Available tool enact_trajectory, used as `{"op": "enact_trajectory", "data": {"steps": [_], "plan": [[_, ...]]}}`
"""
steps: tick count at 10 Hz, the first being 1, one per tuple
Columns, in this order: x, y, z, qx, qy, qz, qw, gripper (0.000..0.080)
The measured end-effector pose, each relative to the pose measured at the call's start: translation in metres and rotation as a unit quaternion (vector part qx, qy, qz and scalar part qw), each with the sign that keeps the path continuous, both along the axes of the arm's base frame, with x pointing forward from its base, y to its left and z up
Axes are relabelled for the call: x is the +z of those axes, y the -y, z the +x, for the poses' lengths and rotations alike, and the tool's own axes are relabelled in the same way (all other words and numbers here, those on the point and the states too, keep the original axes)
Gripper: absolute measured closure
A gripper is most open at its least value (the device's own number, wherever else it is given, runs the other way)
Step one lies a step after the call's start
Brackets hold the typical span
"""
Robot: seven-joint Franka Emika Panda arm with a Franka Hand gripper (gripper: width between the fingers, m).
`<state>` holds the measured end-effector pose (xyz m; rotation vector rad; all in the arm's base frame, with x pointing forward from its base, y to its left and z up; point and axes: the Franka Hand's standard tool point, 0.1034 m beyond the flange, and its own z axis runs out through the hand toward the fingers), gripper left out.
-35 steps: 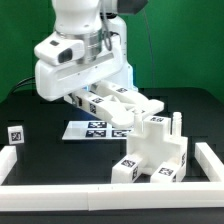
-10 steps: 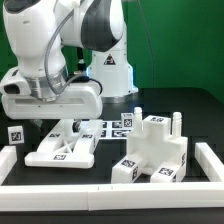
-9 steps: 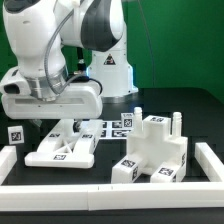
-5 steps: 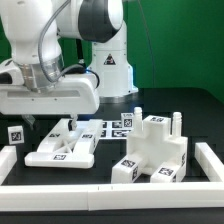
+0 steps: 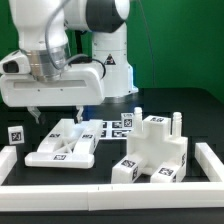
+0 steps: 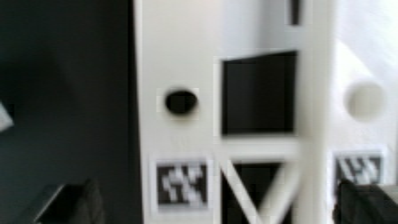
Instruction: Assemble chair
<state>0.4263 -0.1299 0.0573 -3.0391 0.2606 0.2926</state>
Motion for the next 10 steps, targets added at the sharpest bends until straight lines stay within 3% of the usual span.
{"op": "enact_trajectory", "data": {"steps": [1, 2, 3, 5, 6, 8, 10], "plan": [[0.001, -0.001, 0.004, -0.001, -0.03, 0.016, 0.999, 0.015], [0.003, -0.006, 0.009, 0.001, -0.098, 0.049, 0.994, 0.015], [0.002, -0.006, 0.02, 0.004, -0.114, 0.056, 0.992, 0.015], [0.002, -0.013, 0.005, 0.007, -0.172, 0.078, 0.982, 0.015], [0.0, -0.013, 0.008, 0.012, -0.208, 0.088, 0.974, 0.015], [-0.004, -0.006, 0.008, 0.021, -0.285, 0.1, 0.953, 0.015], [-0.01, 0.007, 0.021, 0.036, -0.343, 0.09, 0.934, 0.015]]}}
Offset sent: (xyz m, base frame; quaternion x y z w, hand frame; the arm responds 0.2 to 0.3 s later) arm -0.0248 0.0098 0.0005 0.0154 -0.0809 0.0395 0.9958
